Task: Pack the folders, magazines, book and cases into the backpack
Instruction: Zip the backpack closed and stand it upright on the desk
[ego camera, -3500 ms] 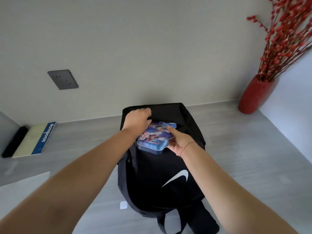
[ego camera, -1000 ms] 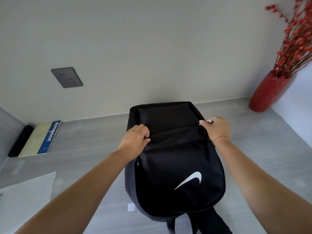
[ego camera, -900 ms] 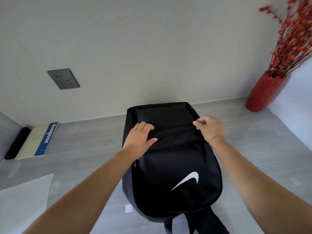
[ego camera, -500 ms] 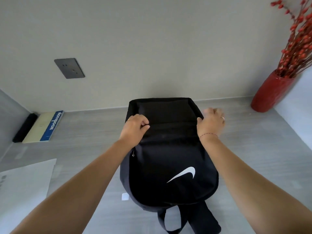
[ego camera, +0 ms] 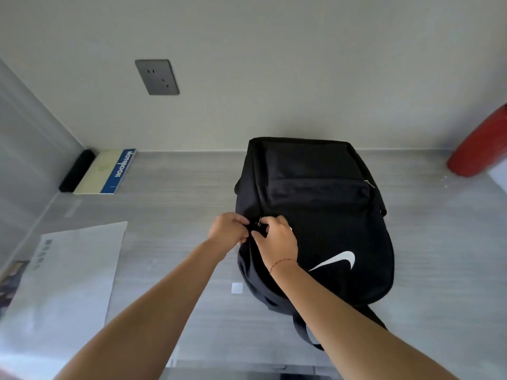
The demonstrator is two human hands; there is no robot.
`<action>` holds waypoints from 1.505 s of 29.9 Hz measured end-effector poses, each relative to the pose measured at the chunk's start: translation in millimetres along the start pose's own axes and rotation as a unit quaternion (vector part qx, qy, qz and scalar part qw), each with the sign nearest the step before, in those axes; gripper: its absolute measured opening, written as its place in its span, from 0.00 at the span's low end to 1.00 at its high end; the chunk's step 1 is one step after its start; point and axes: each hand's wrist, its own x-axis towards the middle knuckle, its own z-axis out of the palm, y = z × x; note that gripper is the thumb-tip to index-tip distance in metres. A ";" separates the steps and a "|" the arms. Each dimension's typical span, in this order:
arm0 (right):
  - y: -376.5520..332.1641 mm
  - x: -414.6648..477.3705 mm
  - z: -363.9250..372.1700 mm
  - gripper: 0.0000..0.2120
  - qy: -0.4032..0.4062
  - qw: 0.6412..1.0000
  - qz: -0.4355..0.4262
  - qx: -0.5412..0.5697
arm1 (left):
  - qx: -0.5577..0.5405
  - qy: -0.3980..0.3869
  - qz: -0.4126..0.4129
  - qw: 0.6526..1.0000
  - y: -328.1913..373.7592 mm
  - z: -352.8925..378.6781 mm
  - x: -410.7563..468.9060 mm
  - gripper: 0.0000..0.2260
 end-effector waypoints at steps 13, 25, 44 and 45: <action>-25.2 5.5 11.4 0.07 0.088 0.977 0.153 0.117 | -0.187 -0.085 -0.039 0.978 -9.7 13.0 -18.5 0.13; -6.5 -36.2 1.5 0.03 0.113 0.990 0.057 0.063 | -0.213 -0.080 -0.059 0.972 0.6 16.2 -19.0 0.09; -13.2 -17.6 -7.0 0.03 0.067 0.966 0.144 0.206 | -0.135 -0.071 -0.025 0.988 -6.4 25.0 -30.8 0.12; -11.9 -22.3 -6.4 0.02 0.062 0.963 0.141 0.222 | -0.131 -0.064 -0.038 0.989 -6.6 23.9 -30.6 0.13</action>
